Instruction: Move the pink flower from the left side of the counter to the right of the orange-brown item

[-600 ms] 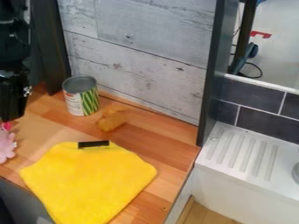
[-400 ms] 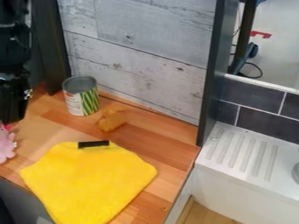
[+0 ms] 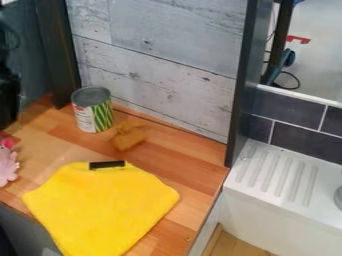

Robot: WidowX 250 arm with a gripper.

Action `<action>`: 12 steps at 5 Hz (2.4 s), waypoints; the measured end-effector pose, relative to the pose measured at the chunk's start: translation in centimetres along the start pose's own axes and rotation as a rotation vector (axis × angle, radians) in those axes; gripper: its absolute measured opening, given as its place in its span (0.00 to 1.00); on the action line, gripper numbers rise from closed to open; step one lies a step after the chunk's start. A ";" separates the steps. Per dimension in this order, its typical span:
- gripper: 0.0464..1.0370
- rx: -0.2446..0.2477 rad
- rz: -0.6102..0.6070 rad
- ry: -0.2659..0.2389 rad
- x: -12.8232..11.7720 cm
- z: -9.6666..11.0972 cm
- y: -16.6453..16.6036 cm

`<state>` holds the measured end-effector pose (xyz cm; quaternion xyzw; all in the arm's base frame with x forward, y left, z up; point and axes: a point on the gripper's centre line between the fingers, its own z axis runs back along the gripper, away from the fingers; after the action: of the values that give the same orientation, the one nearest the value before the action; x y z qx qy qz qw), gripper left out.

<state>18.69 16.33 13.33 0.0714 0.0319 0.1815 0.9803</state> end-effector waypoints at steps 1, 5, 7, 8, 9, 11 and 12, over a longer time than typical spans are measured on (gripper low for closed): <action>0.96 0.046 0.076 -0.016 1.1 -1.6 1.5; 0.96 0.025 0.269 0.066 4.1 -8.5 5.4; 0.96 0.047 0.324 0.086 5.1 -11.5 5.9; 0.93 0.004 0.283 0.099 6.7 -13.0 5.8; 0.81 -0.021 0.264 0.103 7.4 -13.1 5.7; 0.38 -0.185 0.154 0.121 5.0 -8.5 2.8; 0.29 -0.164 0.096 0.071 4.2 -4.6 -0.3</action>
<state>22.29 18.16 8.61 -0.0140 0.0484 0.2328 0.9712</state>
